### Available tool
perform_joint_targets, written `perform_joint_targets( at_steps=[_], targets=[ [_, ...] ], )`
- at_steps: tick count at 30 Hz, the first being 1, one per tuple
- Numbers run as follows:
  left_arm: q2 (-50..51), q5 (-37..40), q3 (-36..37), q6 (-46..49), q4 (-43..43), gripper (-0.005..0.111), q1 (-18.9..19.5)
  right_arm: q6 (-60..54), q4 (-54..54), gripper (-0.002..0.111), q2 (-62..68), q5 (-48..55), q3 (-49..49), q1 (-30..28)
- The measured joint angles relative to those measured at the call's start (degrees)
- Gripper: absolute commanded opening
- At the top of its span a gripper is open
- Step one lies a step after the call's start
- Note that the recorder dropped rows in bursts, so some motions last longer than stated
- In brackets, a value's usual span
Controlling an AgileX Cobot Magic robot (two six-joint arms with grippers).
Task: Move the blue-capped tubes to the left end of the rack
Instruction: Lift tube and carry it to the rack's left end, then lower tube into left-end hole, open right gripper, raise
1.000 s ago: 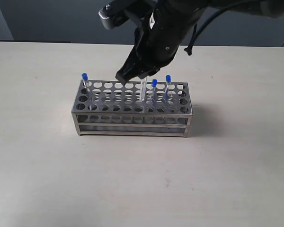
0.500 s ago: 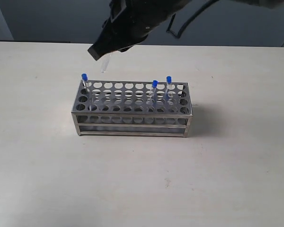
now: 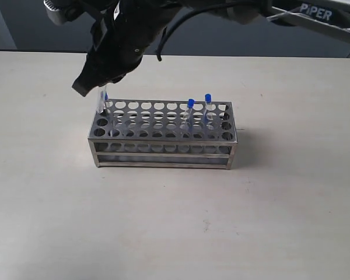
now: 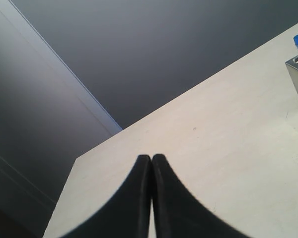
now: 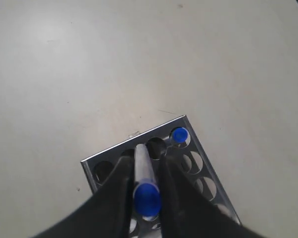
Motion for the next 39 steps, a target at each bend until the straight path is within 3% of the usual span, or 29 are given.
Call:
perform_joint_targets(
  at_steps=[39],
  targets=[
    [0.0,0.0,0.0,0.0,0.0,0.001,0.0,-0.3,1.5,0.0,7.4,-5.1,-0.7,0.0]
  ],
)
